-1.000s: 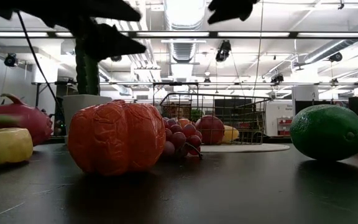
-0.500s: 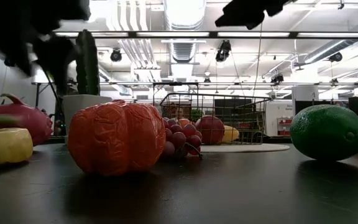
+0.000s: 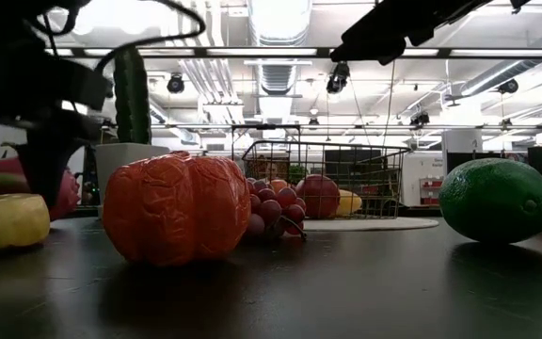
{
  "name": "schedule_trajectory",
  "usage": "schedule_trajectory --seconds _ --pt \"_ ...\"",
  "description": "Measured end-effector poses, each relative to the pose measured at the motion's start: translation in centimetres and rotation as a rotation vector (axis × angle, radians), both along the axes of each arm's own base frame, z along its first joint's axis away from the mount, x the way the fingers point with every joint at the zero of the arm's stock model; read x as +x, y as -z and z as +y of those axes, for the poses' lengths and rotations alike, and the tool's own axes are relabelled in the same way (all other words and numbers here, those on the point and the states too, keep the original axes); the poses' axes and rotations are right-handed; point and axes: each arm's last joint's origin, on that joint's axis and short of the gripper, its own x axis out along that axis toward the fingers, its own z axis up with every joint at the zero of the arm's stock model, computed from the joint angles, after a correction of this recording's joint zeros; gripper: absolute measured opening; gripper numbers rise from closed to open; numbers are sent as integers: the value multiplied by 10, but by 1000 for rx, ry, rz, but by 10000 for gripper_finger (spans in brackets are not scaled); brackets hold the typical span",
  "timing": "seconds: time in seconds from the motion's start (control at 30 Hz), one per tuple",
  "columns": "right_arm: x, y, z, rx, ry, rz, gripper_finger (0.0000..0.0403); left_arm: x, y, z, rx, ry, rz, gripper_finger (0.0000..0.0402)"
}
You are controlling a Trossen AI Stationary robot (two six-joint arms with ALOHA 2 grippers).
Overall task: Build produce basket
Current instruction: Put the yellow banana into the wire basket
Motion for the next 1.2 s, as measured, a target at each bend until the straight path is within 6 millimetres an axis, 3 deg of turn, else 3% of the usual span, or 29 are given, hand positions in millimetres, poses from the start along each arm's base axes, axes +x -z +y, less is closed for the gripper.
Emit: schedule_trajectory --seconds 0.2,0.53,0.6,0.77,0.93,1.07,1.2 --pt "0 0 0 0 0 0 246 3 12 -2 24 12 48 295" --pt "0 0 0 0 0 1 241 1 4 -3 -7 2 20 96" --pt "0 1 0 0 0 2 240 0 -3 -3 -23 -20 -1 93" --pt "0 2 0 13 6 4 242 4 -40 -5 -100 -46 -153 93" --pt "0 4 0 24 2 -50 240 16 -104 -10 -185 59 -509 93" --pt "-2 10 0 34 -11 -173 241 20 -148 -8 -85 179 -822 94" --pt "-7 18 -1 59 -9 -255 246 18 -167 -2 65 235 -1010 104"
